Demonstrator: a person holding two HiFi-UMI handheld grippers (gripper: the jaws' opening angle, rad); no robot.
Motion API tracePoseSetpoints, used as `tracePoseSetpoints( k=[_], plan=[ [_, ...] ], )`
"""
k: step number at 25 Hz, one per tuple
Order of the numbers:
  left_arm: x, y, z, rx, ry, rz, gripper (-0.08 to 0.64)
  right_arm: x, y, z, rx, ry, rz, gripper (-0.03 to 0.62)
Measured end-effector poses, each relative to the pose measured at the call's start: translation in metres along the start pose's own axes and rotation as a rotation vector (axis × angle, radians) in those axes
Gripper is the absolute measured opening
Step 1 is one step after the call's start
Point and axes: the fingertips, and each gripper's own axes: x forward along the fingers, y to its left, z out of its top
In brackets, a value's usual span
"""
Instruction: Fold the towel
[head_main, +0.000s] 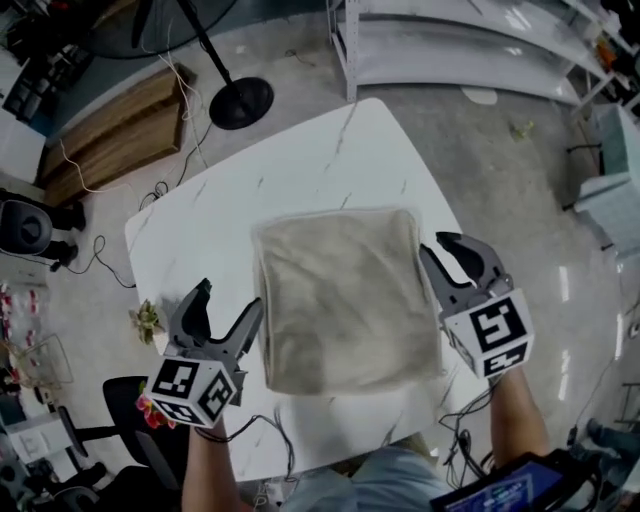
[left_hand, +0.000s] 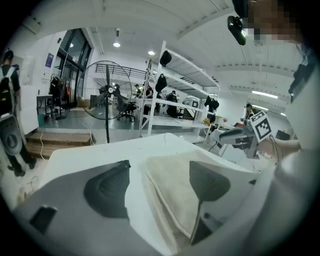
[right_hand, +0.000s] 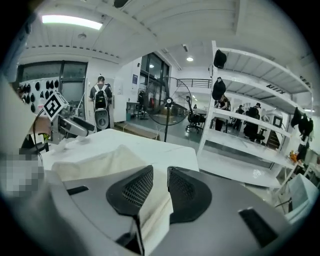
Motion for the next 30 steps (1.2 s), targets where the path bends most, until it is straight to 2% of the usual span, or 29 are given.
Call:
tracePoseSetpoints(
  k=[6, 10, 12, 15, 19, 21, 25, 27, 30],
  plan=[
    [-0.068, -0.051, -0.103, -0.110, 0.133, -0.105, 0.315, -0.056, 0.053, -0.009, -0.034, -0.021, 0.004, 0.086],
    [-0.081, -0.068, -0.153, -0.114, 0.210, -0.144, 0.289, -0.084, 0.088, -0.026, -0.055, -0.019, 0.011, 0.078],
    [-0.081, -0.064, -0.160, -0.108, 0.219, -0.145, 0.255, -0.095, 0.103, -0.037, -0.069, -0.006, 0.020, 0.075],
    [-0.075, -0.056, -0.162, -0.106, 0.229, -0.156, 0.252, -0.108, 0.119, -0.055, -0.077, 0.023, 0.024, 0.071],
    [-0.065, -0.050, -0.162, -0.064, 0.247, -0.160, 0.248, -0.120, 0.126, -0.066, -0.078, 0.037, 0.008, 0.066],
    [-0.061, -0.050, -0.165, -0.058, 0.266, -0.165, 0.204, -0.124, 0.126, -0.068, -0.082, 0.038, 0.002, 0.061],
    [-0.056, -0.058, -0.169, -0.052, 0.286, -0.178, 0.050, -0.133, 0.120, -0.075, -0.079, 0.048, -0.013, 0.057],
    [-0.058, -0.062, -0.167, -0.054, 0.271, -0.189, 0.029, -0.136, 0.117, -0.080, -0.077, 0.056, -0.016, 0.055],
    [-0.069, -0.064, -0.168, -0.109, 0.236, -0.199, 0.028, -0.140, 0.114, -0.088, -0.073, 0.071, -0.013, 0.052]
  ],
)
